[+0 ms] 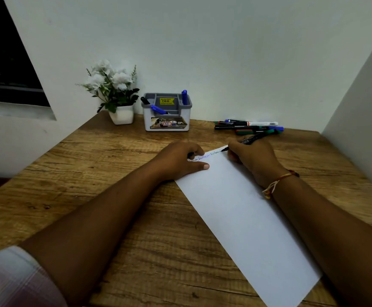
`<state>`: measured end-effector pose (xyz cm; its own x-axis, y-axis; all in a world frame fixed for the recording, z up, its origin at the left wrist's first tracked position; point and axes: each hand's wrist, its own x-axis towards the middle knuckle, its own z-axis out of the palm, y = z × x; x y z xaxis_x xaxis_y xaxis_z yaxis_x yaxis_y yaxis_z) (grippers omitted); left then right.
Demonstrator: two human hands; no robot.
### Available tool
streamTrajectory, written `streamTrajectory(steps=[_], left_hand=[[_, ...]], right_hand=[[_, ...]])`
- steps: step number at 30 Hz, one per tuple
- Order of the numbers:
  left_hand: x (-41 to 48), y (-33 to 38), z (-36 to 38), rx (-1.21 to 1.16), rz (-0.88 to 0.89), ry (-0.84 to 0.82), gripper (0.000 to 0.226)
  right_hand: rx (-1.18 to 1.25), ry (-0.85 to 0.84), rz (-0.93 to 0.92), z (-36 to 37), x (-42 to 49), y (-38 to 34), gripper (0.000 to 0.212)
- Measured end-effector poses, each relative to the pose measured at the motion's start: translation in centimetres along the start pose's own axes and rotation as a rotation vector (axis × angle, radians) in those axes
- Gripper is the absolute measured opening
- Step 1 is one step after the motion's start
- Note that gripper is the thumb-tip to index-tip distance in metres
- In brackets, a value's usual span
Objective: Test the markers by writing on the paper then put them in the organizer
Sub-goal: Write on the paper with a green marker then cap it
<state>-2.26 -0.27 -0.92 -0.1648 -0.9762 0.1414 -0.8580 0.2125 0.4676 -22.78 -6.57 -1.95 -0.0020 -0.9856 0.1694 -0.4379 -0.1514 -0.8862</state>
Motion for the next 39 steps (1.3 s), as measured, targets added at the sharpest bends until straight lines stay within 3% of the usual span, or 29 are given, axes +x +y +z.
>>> streamTrajectory(steps=[9, 16, 28, 35, 39], left_hand=[[0.1, -0.1, 0.1, -0.002, 0.009, -0.003, 0.046], [0.0, 0.0, 0.0, -0.007, 0.009, 0.001, 0.046], [0.0, 0.0, 0.0, -0.016, 0.009, 0.008, 0.047], [-0.2, 0.3, -0.1, -0.08, -0.048, 0.044, 0.052], [-0.2, 0.2, -0.3, -0.244, -0.12, 0.143, 0.054]], right_hand=[[-0.016, 0.023, 0.021, 0.1, 0.0, -0.1, 0.041], [-0.051, 0.019, 0.022, 0.1, 0.1, -0.4, 0.028], [-0.073, 0.022, 0.03, 0.0, 0.1, -0.7, 0.026], [0.103, 0.013, 0.071, -0.3, -0.5, -0.9, 0.029], [0.306, 0.009, 0.017, -0.4, -0.7, -1.1, 0.016]])
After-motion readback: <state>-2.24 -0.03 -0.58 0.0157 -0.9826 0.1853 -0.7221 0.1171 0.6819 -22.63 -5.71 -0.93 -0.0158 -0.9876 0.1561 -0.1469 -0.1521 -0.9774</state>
